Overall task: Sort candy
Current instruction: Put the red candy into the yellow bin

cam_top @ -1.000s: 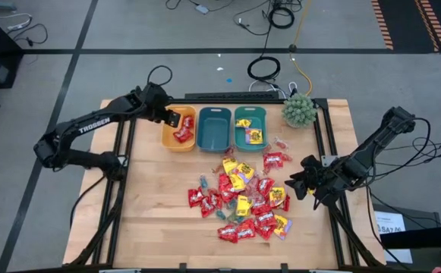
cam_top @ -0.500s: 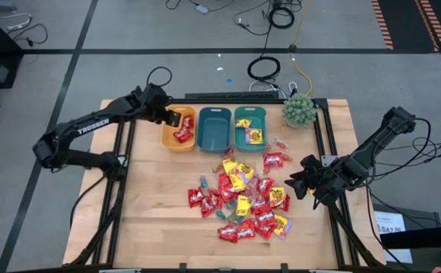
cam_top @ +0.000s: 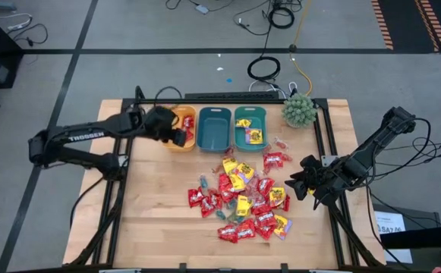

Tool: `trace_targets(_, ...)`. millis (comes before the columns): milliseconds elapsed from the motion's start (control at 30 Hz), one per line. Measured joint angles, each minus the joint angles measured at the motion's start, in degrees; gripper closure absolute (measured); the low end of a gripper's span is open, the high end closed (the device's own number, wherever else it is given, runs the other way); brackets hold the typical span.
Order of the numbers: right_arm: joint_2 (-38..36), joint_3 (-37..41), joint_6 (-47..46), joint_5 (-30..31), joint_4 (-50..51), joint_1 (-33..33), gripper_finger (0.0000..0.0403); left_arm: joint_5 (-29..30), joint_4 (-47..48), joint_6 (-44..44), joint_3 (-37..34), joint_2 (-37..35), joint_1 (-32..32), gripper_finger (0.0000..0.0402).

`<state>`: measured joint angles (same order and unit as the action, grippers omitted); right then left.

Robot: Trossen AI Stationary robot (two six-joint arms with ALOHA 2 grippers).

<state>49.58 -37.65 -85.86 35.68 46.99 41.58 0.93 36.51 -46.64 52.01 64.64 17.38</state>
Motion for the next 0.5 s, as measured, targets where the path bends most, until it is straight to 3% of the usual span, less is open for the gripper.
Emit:
trace_targets(333,0.0,0.0,0.1,0.0,0.0,0.0,0.0209,13.1,-0.1,-20.0,0.0,1.6,-23.1,0.0269)
trace_targets(500,0.0,0.0,0.1,-0.6,0.0,0.0,0.0209,16.7,0.0,-23.3,0.0,6.9,-32.1,0.0269)
